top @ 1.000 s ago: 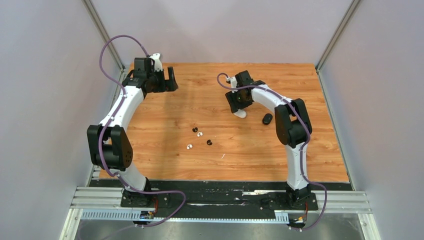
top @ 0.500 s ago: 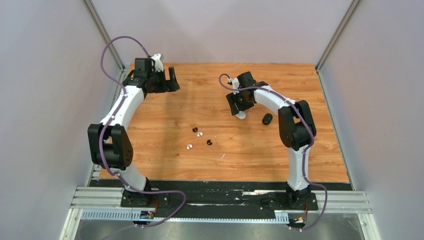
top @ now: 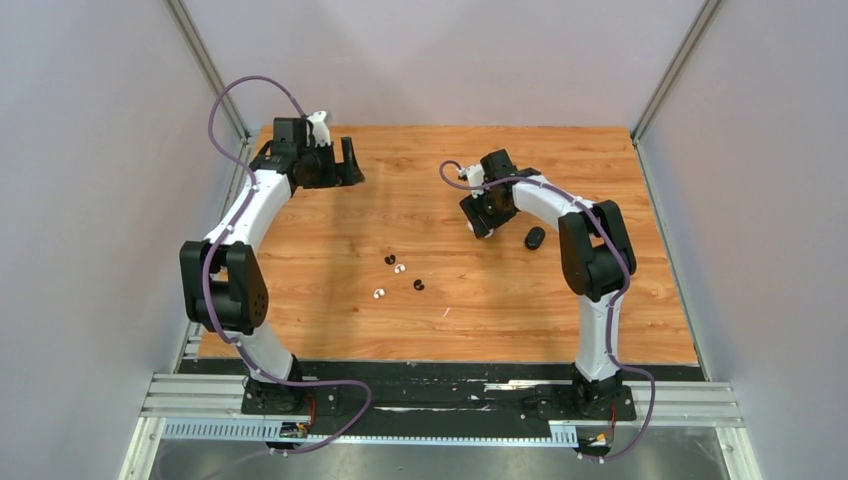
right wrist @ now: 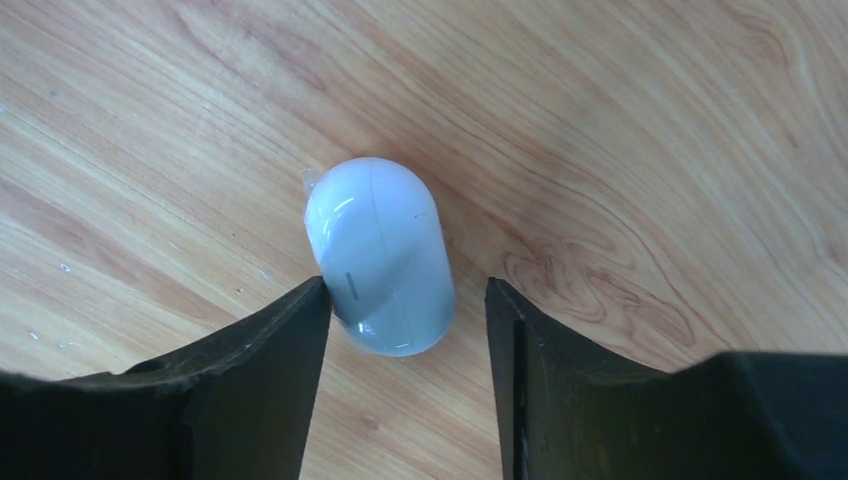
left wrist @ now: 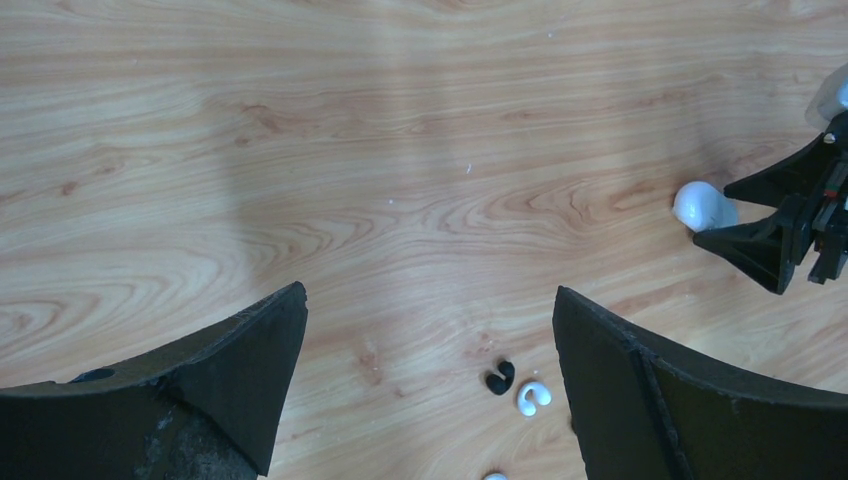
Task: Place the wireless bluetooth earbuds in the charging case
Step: Pick up the charging case from the center of the board, then pass from the right arm to the left
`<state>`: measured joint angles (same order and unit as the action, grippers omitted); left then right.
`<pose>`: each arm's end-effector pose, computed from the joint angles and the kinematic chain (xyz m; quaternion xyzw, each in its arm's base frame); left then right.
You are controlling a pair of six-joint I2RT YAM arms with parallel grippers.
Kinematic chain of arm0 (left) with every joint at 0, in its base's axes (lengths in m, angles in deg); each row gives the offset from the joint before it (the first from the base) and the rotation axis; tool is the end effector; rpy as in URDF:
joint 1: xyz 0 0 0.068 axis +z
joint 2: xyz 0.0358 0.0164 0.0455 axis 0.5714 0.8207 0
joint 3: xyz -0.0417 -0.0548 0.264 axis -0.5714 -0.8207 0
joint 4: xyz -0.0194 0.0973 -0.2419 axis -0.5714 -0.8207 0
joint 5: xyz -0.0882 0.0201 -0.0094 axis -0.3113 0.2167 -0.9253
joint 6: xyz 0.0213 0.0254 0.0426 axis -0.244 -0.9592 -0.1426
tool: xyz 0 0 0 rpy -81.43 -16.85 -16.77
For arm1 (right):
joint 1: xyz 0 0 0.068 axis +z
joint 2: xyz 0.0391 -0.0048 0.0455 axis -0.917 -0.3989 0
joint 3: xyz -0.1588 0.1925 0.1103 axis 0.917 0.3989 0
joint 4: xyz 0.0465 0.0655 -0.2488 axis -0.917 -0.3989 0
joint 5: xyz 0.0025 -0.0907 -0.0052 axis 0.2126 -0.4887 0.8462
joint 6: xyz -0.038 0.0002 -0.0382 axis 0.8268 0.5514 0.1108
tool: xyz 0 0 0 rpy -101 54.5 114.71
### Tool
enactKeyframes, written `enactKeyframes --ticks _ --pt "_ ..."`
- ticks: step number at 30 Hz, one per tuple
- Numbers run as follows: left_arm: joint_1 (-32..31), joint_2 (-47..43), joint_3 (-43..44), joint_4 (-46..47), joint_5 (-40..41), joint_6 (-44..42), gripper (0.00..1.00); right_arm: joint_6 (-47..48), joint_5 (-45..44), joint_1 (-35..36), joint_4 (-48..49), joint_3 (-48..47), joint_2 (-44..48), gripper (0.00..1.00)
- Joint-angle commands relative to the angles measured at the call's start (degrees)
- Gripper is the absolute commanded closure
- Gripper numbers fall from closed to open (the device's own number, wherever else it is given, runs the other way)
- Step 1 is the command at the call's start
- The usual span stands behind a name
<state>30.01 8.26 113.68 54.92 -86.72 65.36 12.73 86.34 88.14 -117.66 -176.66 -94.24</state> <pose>0.3850 -0.0441 0.2985 0.0007 0.9035 -0.2103 0.3733 0.3984 0.1637 0.1698 -0.3298 0.9209 0.0807 0.1914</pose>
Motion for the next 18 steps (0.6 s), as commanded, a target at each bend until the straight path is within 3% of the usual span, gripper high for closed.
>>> enactKeyframes --ticks 1,6,7,9,11,15,18 --pt "0.3 0.6 2.7 1.9 -1.4 0.0 0.01 6.0 -2.4 0.6 2.6 0.7 1.2 0.44" --pt "0.3 1.9 3.8 1.5 -2.5 -0.4 0.01 10.3 -2.3 1.0 4.3 1.9 1.0 0.52" --pt "0.3 2.1 4.1 1.5 -3.2 -0.6 0.01 11.2 -2.1 1.1 4.8 2.5 1.1 0.57" --pt "0.3 2.7 4.3 2.1 -5.8 -1.1 0.02 13.0 -1.7 1.1 6.1 3.9 1.5 0.8" --pt "0.3 3.2 4.4 3.3 -9.9 -1.8 0.02 14.7 -1.8 1.1 7.7 5.3 2.3 0.93" --pt "0.2 3.4 3.5 9.1 -21.0 -3.2 0.04 18.0 -4.5 1.1 16.6 8.2 7.1 1.0" --pt "0.0 2.5 1.9 20.4 -28.3 0.3 0.04 20.9 -3.4 1.0 27.2 11.0 13.3 1.0"
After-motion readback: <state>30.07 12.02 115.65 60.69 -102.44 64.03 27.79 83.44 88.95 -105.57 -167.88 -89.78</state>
